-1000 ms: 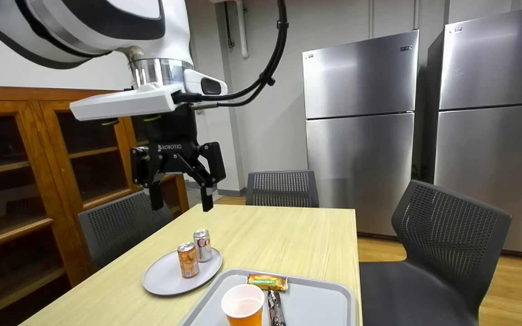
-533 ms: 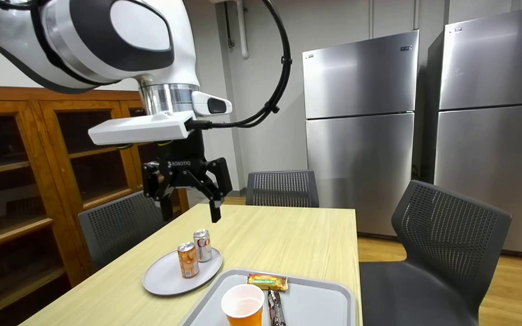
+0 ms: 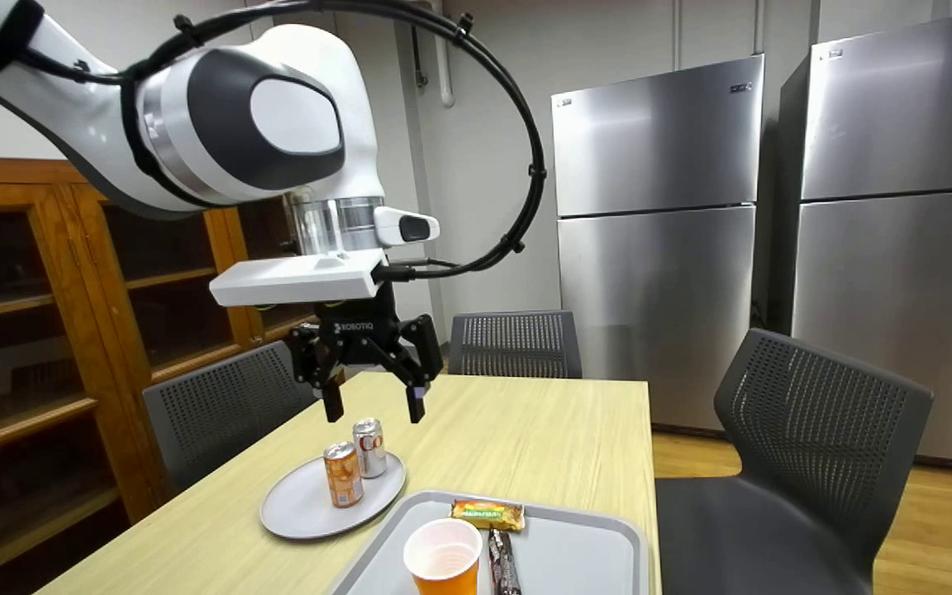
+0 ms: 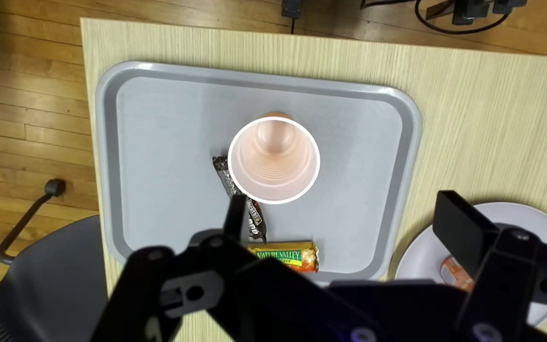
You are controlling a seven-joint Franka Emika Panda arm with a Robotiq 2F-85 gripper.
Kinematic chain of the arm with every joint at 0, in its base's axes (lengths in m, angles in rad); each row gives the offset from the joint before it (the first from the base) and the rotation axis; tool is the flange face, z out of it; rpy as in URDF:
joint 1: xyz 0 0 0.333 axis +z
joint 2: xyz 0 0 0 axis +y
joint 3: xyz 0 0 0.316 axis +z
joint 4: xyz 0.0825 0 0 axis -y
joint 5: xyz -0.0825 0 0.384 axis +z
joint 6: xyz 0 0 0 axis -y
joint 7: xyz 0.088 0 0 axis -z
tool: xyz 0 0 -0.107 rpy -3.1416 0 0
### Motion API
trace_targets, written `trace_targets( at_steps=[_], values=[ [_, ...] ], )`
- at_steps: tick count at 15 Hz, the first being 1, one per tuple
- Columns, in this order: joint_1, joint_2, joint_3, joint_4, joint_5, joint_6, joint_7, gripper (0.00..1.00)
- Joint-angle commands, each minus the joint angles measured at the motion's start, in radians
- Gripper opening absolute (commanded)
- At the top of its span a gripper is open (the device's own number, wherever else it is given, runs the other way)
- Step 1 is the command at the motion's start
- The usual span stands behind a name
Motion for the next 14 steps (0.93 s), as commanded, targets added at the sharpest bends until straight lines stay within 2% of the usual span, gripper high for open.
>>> trace_targets(
  at_steps=[1,8,14],
  values=[
    [0.001,0.101,0.005,0.001,0.004,0.095,-0.020,1.00],
    [0.016,0.318,0.003,-0.003,0.044,0.320,-0.035,1.00],
    [0.025,0.498,0.028,-0.004,0.086,0.498,-0.034,1.00]
  ],
)
